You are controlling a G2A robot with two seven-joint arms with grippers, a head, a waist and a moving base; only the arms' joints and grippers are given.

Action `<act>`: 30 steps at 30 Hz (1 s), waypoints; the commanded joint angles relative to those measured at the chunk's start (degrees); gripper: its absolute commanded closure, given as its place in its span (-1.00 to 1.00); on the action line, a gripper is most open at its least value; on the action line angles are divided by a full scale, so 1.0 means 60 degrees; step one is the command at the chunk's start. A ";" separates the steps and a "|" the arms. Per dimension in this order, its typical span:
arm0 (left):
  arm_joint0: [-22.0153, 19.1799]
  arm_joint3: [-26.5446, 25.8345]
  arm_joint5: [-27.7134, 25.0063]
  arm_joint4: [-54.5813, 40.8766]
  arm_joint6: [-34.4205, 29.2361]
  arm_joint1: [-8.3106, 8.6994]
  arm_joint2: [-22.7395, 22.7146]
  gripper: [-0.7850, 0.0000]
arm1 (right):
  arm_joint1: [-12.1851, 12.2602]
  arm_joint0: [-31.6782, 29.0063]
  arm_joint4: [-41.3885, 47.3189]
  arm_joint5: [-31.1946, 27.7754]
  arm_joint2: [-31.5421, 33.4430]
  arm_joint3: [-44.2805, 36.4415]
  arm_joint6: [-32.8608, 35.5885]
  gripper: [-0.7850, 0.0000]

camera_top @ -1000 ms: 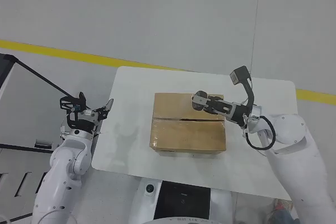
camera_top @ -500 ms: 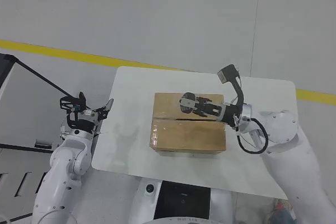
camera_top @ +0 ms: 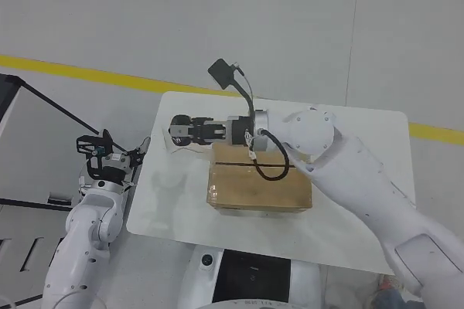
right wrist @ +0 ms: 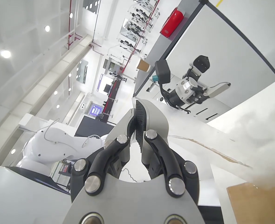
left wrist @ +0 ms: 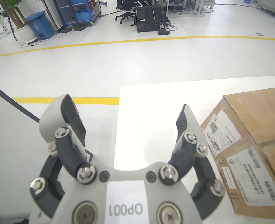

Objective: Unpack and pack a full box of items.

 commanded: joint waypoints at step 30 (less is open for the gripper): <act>-0.0105 0.0510 -0.0576 -0.0243 0.0380 -0.0093 0.0344 -1.00 | -0.1417 0.1563 -0.0091 -0.0023 -0.1535 0.2046 -0.1302 1.00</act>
